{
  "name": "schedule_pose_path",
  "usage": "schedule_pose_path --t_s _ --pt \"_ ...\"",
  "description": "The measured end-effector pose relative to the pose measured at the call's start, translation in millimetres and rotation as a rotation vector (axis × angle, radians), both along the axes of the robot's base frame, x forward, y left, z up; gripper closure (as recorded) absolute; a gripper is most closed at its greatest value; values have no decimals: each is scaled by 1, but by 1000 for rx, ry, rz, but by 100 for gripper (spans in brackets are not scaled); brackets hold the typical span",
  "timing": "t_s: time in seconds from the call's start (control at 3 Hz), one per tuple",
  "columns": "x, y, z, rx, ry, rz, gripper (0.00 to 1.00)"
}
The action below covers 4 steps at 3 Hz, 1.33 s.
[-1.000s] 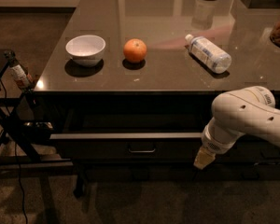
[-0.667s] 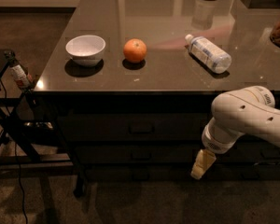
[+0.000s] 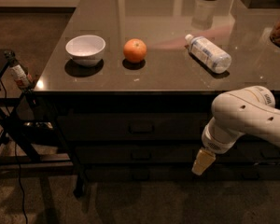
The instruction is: Close top drawer
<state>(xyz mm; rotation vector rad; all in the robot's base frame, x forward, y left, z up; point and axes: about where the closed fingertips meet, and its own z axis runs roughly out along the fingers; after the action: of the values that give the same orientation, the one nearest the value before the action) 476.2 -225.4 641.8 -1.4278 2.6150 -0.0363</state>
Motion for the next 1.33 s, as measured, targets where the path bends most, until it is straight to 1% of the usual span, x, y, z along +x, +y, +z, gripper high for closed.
schedule_pose_path --t_s 0.67,1.0,1.33 --pt "0 0 0 0 0 0 63" --pt "3 -1 0 -1 -8 -4 87" --pt "26 -2 1 -4 -58 -24 100"
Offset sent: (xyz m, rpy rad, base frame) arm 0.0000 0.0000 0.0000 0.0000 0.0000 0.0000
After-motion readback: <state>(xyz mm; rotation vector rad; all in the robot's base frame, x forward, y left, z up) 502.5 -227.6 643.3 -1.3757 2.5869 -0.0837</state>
